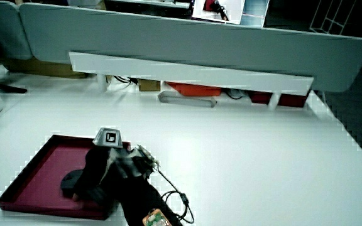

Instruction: Pick mouse from plate

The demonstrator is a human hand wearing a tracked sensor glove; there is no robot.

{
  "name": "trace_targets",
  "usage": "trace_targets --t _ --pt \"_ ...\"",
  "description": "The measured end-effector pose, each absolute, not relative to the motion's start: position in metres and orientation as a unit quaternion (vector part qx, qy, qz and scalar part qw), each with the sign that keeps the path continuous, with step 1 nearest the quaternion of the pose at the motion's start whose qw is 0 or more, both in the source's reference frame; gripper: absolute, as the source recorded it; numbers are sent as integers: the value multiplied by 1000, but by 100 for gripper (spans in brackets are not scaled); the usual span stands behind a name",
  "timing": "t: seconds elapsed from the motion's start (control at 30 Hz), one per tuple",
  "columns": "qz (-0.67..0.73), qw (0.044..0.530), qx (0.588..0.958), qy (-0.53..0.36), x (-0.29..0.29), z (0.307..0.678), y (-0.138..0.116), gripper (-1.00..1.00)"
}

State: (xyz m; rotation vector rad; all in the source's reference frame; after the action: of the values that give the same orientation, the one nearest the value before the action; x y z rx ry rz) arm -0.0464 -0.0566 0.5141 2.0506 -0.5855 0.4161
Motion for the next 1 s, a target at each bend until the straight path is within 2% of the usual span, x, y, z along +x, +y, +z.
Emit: trace_targets --t 0.07,0.23,0.63,1.0 --pt "168 461 839 -236 -47 514 -56 0" --pt "160 459 839 -243 -51 511 -55 29" --pt "157 407 864 -252 -54 503 -52 100" --pt "159 387 870 -262 -54 500 -52 100"
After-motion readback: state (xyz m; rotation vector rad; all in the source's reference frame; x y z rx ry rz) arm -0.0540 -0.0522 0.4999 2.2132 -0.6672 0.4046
